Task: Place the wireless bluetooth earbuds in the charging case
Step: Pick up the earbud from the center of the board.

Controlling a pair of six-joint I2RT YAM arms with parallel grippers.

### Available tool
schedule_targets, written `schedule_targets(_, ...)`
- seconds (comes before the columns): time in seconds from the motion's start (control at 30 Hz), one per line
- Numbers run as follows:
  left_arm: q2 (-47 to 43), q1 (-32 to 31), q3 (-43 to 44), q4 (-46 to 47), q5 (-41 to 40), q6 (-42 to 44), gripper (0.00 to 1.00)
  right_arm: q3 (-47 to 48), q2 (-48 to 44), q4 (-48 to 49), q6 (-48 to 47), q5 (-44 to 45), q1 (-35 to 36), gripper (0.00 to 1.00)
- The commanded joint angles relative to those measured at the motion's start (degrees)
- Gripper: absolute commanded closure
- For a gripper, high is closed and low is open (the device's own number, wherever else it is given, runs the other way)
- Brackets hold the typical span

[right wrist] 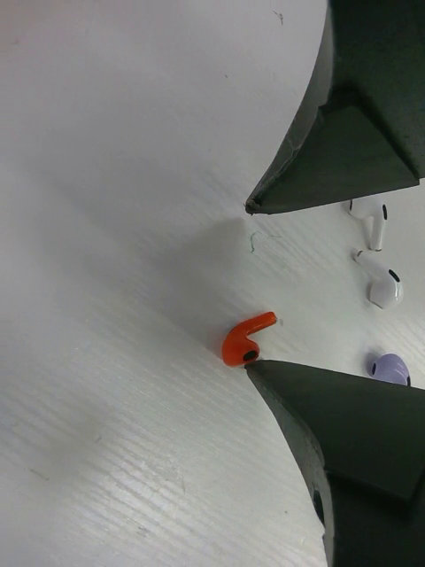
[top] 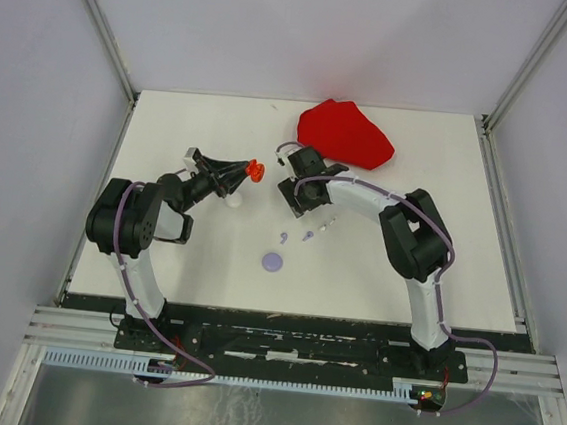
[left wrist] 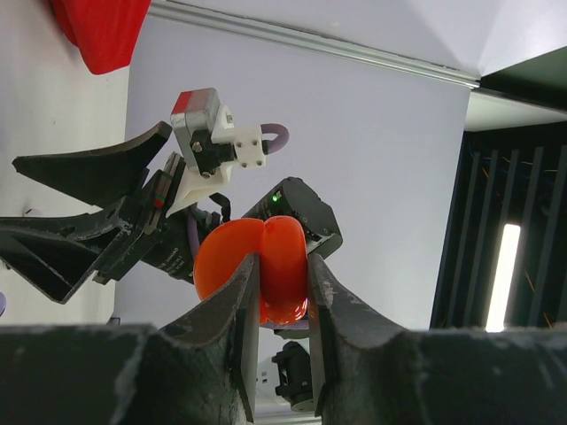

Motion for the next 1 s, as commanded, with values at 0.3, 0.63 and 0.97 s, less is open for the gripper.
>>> schedule_targets(0.3, -1.87, 1.02, -0.26, 11.54, 1.33, -0.69, 0.97, 6.54, 3.94, -0.91, 1.05, 2.21, 0.09, 0.25)
schedule_targets(0.63, -2.18, 1.16, -0.84, 11.56, 1.33, -0.5, 0.97, 7.79, 4.32, -2.73, 2.55, -1.28, -0.01, 0.31)
schedule_targets(0.97, -2.44, 1.16, -1.21, 11.5, 1.34, -0.38, 0.97, 6.83, 4.27, -3.49, 4.58, -4.59, 0.02, 0.52)
